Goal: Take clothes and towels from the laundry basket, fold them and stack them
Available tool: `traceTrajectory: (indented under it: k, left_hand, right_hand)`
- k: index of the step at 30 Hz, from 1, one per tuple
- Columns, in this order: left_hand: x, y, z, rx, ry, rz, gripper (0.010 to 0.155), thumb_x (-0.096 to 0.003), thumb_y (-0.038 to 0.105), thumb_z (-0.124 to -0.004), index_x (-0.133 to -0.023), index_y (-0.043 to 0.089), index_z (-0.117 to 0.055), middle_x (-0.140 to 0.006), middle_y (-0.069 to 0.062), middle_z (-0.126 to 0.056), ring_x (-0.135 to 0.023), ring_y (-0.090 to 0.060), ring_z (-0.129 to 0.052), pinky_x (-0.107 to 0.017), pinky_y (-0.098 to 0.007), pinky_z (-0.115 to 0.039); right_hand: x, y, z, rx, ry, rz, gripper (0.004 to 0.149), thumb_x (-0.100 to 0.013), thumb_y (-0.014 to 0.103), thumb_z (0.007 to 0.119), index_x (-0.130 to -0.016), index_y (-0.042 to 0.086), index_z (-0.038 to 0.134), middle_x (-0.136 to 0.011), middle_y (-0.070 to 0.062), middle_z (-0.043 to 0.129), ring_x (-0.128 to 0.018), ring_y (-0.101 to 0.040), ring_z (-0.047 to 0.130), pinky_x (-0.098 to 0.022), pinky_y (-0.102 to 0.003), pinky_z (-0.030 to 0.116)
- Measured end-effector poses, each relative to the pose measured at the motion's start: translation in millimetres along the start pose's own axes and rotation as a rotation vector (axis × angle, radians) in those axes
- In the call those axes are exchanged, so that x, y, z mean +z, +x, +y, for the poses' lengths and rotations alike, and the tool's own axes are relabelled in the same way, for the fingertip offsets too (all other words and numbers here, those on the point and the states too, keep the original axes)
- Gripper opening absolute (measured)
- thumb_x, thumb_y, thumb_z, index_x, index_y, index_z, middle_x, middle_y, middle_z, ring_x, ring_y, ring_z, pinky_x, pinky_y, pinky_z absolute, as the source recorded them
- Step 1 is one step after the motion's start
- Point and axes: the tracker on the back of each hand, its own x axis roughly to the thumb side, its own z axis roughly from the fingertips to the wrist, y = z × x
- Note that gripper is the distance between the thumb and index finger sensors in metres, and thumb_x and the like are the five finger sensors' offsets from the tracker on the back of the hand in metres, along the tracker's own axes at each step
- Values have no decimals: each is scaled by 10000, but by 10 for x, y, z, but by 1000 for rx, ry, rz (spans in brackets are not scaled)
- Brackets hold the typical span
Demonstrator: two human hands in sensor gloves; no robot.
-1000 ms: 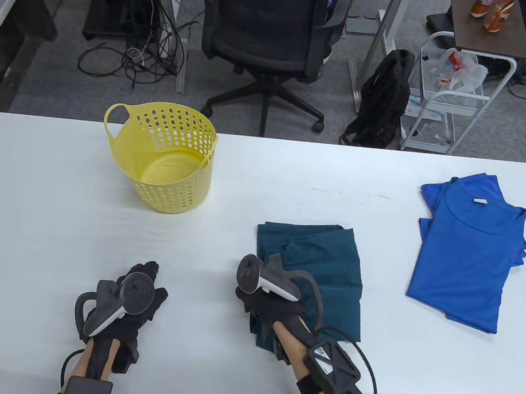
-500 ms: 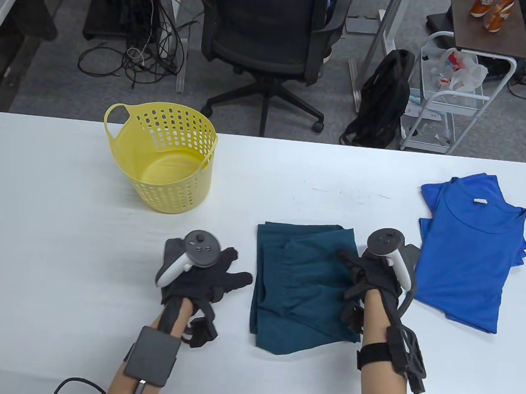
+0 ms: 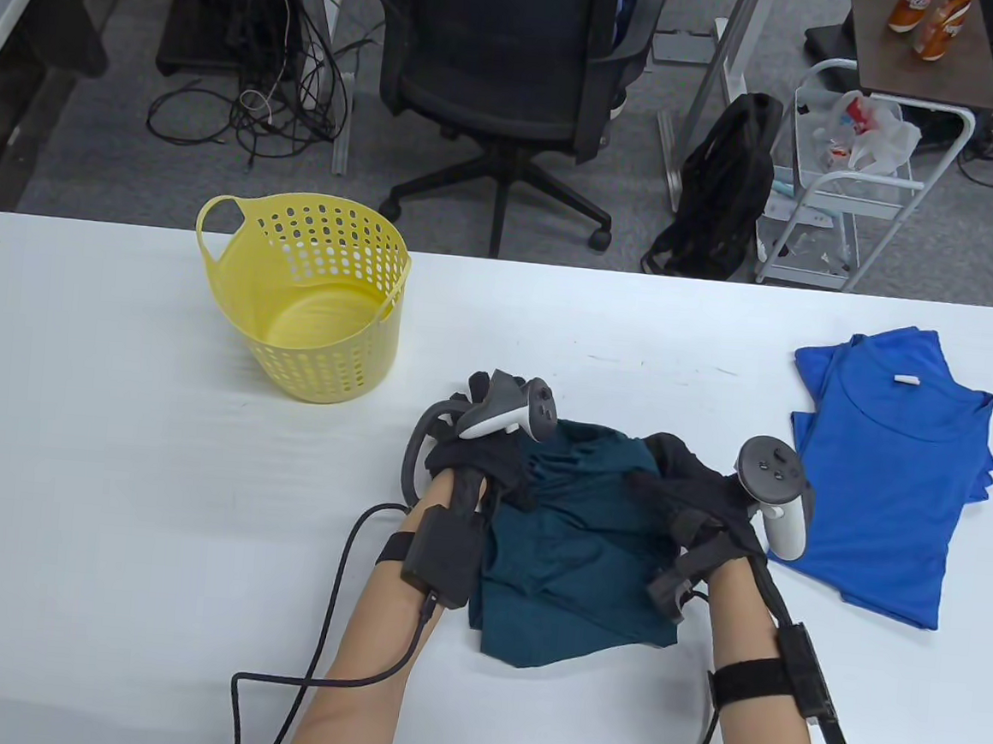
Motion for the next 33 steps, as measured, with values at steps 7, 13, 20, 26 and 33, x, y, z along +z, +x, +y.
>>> traceTrajectory:
  k: [7, 13, 20, 26, 33]
  left_hand:
    - [364, -145, -25, -2, 239, -286, 622, -348, 600, -909, -926, 506, -700, -1279, -282, -208, -1038, -653, -115, -695, -790, -333]
    - [908, 49, 415, 265, 154, -577, 550, -447, 592, -920, -947, 381, -829, -1292, -336, -364, -1091, -653, -218, -712, -795, -362]
    - [921, 1295, 898, 271, 646, -371, 1045, -494, 656, -674, -1203, 186, -68, -1255, -296, -96, -1144, -545, -305, -773, -709, -468]
    - [1121, 754, 276, 7, 706, -386, 955, -497, 625, -699, -1220, 178, -263, -1262, -295, -263, -1122, -544, -423, -745, -696, -543]
    - [1718, -287, -411, 42, 716, -208, 897, -504, 627, -705, -1221, 205, -370, -1274, -263, -369, -1125, -519, -507, -742, -682, -583]
  right_hand:
    - [284, 266, 156, 168, -95, -119, 367, -558, 149, 769, -907, 185, 664, -953, -147, 831, -789, -356, 926, -575, -626, 797]
    - [715, 757, -141, 189, -360, 34, 423, -591, 104, 680, -991, 20, 568, -853, -273, 790, -487, -279, 939, -349, -378, 854]
    - [904, 834, -1402, 677, -785, 653, 835, -615, 260, 705, -1141, 16, 103, -1144, -365, 103, -1000, -656, 265, -651, -831, 338]
    - [840, 562, -794, 606, -600, 274, 734, -624, 256, 718, -1164, 23, 279, -1165, -340, 241, -1002, -641, 308, -650, -822, 389]
    - [692, 579, 196, 619, -374, 35, 695, -631, 320, 708, -1167, 12, 390, -1166, -353, 361, -992, -634, 453, -642, -798, 487]
